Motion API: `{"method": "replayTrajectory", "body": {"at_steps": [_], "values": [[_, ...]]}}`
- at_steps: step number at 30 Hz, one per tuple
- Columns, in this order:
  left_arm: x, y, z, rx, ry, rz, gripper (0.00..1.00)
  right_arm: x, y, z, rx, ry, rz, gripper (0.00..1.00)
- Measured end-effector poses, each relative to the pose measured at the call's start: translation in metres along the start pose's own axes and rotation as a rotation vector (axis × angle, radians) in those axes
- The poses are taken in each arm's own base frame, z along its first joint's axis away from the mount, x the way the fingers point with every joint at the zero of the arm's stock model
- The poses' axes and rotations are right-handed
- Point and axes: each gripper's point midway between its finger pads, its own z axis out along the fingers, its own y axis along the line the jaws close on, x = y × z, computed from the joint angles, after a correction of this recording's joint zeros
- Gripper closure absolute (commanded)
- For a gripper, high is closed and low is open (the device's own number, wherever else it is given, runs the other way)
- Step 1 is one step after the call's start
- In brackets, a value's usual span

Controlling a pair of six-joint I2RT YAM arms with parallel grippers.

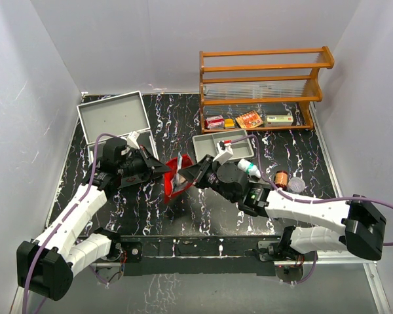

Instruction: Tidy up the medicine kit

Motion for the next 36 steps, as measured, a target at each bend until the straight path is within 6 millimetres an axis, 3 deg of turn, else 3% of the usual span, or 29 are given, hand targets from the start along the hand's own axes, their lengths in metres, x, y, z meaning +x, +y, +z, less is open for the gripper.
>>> {"method": "replayTrajectory", "body": {"at_steps": [12, 25, 36], "values": [[-0.004, 0.009, 0.002, -0.032, -0.029, 0.011, 1.00, -0.021, 0.017, -0.022, -0.030, -0.047, 0.121, 1.00], [-0.001, 0.014, 0.004, -0.039, -0.018, 0.012, 1.00, -0.001, -0.014, -0.006, 0.091, -0.011, 0.139, 1.00], [0.000, 0.013, 0.004, -0.034, -0.013, 0.012, 1.00, -0.010, -0.001, 0.009, 0.090, -0.047, 0.134, 1.00]]}}
